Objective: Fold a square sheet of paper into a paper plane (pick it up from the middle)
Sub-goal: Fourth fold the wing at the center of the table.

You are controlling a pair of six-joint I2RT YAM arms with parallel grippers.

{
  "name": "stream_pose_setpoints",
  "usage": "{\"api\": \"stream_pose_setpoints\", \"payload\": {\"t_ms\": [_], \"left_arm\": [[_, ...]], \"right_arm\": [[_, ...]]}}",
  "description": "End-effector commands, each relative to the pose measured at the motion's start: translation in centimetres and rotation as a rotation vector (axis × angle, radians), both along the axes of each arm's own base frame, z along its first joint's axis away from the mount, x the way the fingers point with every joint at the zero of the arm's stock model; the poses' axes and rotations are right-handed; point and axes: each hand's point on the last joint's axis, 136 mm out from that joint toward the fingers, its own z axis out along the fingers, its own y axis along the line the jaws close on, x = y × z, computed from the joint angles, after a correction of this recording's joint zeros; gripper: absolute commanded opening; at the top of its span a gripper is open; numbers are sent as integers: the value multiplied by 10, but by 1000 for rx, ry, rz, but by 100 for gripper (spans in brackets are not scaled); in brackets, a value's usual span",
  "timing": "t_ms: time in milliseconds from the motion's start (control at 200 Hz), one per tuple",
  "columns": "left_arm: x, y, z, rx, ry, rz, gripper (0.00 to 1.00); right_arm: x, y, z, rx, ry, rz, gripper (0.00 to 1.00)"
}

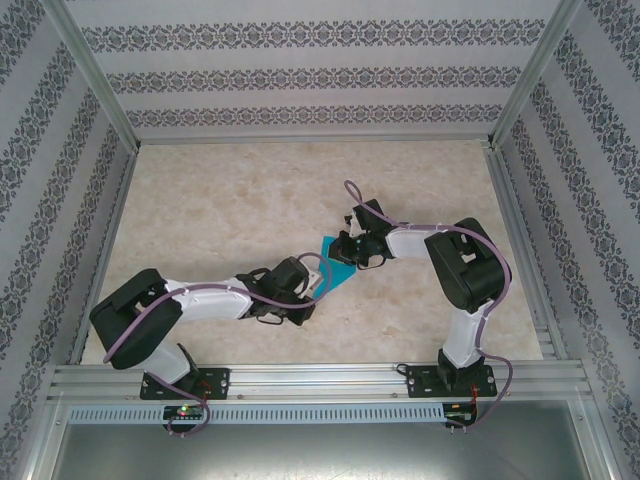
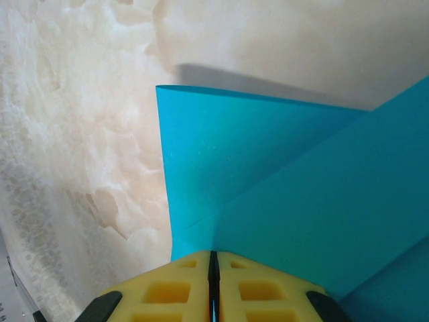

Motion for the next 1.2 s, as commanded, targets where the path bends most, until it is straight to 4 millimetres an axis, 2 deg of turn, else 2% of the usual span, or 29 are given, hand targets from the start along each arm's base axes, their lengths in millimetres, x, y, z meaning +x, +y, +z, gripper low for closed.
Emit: {"api": "stream_pose_setpoints", "payload": {"t_ms": [0,145,305,460,580,694,844,1014,1194], "left_arm": [[-25,12,-2,59,101,-10,4],[-8,-5,31,-14,31,-2,6],[13,-11,53,-18,-29,9,9],[35,-15,58,-5,-59,30,12],[53,-19,57,-22,-70,56,23],[65,-24,49,-49,-43,72,31],[75,-32,44,-95,-31,76,34],[81,-34,39,-130,-6,81,35],[86,-38,39,-185,24,77,36]], "right_arm": [[-7,-18,-33,-130,41,-20,11],[-6,-8,-19,-94,19,0,12],[-2,3,9,-30,-21,19,15],[2,3,40,3,-74,14,20],[2,-4,54,8,-96,6,23],[-1,-17,57,-5,-98,-8,26],[-7,-32,49,-9,-76,-26,31],[-13,-33,42,2,-58,-18,37],[-12,-28,34,29,-41,-13,39]]}}
